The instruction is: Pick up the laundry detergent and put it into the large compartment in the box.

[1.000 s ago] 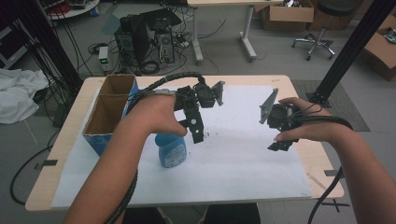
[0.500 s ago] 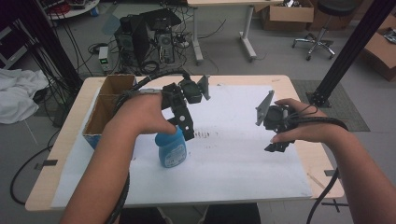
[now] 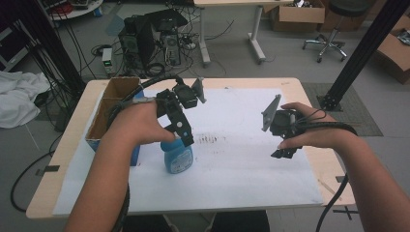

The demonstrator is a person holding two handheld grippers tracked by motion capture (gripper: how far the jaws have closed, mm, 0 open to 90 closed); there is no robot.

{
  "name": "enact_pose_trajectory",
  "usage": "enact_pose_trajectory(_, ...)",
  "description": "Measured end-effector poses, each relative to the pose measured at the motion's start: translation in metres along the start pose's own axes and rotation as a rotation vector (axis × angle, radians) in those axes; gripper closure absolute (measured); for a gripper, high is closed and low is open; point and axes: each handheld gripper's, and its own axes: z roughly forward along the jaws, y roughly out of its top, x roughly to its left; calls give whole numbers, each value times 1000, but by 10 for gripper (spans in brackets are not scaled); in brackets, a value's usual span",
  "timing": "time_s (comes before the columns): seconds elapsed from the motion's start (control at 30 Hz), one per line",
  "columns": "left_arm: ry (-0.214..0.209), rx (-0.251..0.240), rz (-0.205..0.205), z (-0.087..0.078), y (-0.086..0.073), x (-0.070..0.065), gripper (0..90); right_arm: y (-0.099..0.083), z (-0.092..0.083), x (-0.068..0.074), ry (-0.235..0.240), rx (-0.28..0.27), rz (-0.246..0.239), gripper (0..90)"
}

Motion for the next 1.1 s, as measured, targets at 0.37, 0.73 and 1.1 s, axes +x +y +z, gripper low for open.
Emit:
enact_pose_trajectory(0.37, -12, -12, -26, 16, -7, 7, 1, 1, 0, 1, -1, -12, -6, 159)
enact_pose_trajectory(0.73, -8, -1, -48, 32, -14, 15, 2, 0, 3, 1, 6, -15, -6, 159)
enact_pose_trajectory(1.1, -24, 20, -42, 51, -12, 20, 2, 0, 5, 2, 8, -21, -2, 159)
